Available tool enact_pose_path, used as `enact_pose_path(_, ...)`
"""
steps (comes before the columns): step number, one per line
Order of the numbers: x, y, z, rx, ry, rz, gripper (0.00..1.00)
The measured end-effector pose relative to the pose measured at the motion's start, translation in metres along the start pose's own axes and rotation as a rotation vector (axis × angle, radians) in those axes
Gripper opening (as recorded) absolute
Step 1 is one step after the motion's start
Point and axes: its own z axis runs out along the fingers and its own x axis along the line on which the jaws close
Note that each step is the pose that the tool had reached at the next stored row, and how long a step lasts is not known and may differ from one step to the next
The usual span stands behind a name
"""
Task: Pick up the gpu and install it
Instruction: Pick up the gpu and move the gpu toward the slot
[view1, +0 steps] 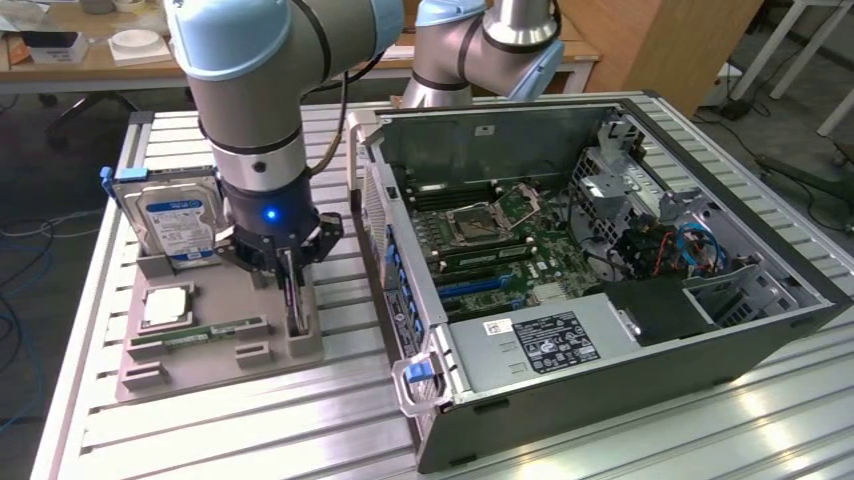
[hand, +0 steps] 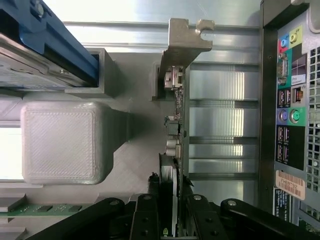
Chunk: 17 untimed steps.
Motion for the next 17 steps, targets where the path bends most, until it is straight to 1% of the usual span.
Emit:
enact_pose_path(1, 0.000, 0.0002, -0.0035, -0.0013, 0.0002, 0.000, 0.27)
enact_pose_path(9, -0.001, 0.0013, -0.0256, -0.0057, 0.0002, 0.000, 0.27)
enact_pose_path(17, -0.001, 0.0027, -0.0511, -0.0065, 0.0002, 0.000, 0.27)
